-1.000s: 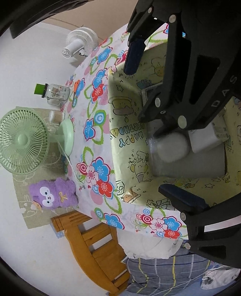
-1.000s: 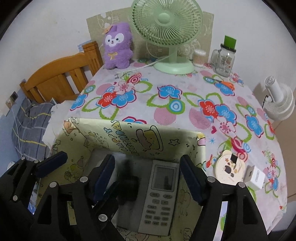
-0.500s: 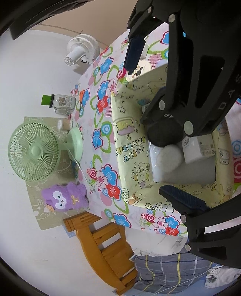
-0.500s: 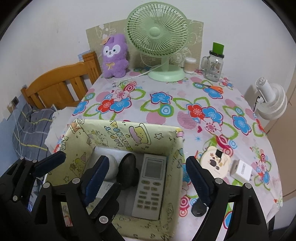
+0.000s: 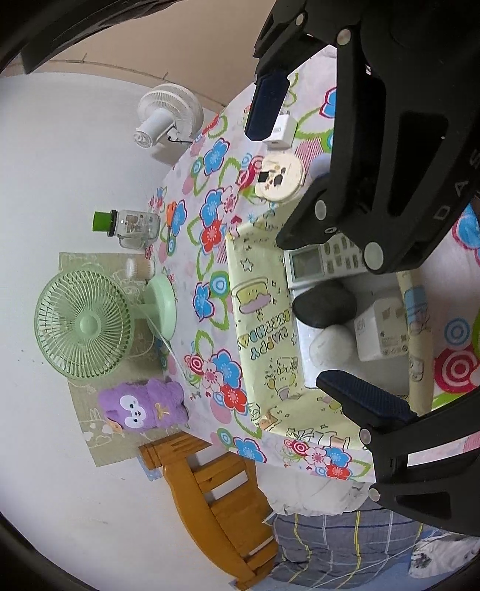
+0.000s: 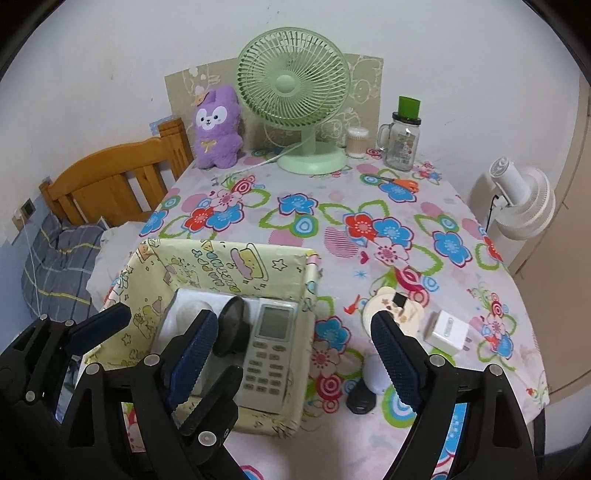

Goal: Organize rigid objects
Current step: 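Lift both tools out of the box and move them toward the lavender ball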

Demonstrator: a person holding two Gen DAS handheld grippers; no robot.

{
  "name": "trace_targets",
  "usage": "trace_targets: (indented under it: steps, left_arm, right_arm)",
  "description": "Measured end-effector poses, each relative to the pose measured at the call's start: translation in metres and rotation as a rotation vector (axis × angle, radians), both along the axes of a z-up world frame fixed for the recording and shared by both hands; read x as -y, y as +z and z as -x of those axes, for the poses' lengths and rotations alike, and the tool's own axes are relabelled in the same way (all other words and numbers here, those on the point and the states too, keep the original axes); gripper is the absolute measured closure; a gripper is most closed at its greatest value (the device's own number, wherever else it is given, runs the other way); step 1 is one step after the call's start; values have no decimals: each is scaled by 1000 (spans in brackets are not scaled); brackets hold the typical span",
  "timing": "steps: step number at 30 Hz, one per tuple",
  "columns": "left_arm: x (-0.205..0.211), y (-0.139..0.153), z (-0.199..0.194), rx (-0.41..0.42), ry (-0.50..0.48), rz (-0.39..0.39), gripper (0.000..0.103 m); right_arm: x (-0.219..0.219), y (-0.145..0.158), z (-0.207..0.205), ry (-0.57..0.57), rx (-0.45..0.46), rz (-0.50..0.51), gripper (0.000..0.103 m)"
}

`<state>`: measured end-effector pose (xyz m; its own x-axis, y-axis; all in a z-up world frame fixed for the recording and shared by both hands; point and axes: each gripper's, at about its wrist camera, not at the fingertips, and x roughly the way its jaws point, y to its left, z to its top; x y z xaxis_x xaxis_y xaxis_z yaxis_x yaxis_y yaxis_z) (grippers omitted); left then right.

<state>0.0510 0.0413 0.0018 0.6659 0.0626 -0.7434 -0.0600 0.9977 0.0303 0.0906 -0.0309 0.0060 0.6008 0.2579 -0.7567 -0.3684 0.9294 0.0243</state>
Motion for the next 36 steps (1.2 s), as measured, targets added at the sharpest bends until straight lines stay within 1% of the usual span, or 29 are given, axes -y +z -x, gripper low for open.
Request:
trace_targets:
  steps: [9, 23, 36]
  left_arm:
    - [22, 7, 9, 19, -7, 4, 14]
    - [58, 15, 17, 49, -50, 10, 14]
    - [98, 12, 16, 50, -103, 20, 14]
  right_arm:
    - [24, 10, 10, -9, 26, -3, 16]
    - [61, 20, 23, -44, 65, -5, 16]
    - [101, 19, 28, -98, 78, 5, 16]
